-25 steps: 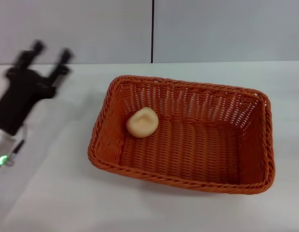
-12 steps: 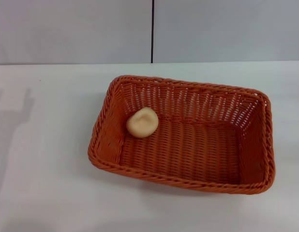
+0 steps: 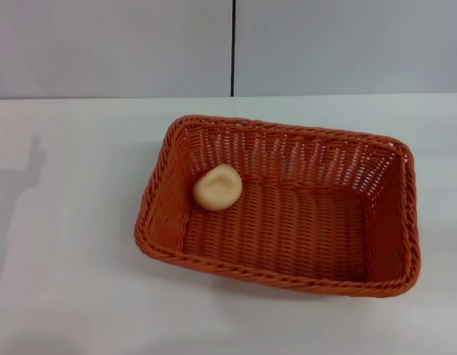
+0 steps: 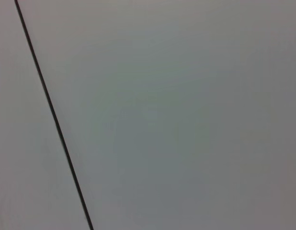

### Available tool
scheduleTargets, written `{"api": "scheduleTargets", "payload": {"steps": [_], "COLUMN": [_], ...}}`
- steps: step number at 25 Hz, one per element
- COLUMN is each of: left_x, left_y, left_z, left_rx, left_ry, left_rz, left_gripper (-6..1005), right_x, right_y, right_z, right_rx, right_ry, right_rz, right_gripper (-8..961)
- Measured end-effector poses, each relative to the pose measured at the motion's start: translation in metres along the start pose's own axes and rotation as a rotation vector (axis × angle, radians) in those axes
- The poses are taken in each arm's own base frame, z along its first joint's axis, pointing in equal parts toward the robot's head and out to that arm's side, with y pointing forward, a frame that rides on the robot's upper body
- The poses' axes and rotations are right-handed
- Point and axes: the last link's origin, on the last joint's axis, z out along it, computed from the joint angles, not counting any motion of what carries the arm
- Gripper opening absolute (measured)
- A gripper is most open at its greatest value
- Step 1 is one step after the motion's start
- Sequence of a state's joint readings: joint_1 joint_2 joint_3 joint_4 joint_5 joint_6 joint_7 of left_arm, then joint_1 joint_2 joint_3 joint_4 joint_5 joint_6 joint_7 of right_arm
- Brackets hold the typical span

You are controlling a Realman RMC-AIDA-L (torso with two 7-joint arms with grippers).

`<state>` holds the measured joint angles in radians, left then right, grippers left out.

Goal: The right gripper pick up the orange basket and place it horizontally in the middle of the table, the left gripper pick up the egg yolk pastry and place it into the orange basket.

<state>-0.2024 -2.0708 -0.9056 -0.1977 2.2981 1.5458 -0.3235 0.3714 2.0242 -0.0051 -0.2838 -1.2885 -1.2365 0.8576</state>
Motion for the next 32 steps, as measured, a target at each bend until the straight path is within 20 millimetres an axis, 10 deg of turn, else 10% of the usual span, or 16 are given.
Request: {"api": "scheduleTargets", "payload": {"steps": [32], "left_x": [0.0014], "left_y": [0.0020], "left_z": [0.0024], "left_rx": [-0.002], "left_ry": [0.014], "left_rz": [-0.010], "left_gripper": [726], "right_x": [0.0021], "right_y": [0.0000], "right_z": [-0.0077], "right_rx": [0.018], "right_ry": [-0.020], "right_rz": [0.013], "right_gripper": [508]}}
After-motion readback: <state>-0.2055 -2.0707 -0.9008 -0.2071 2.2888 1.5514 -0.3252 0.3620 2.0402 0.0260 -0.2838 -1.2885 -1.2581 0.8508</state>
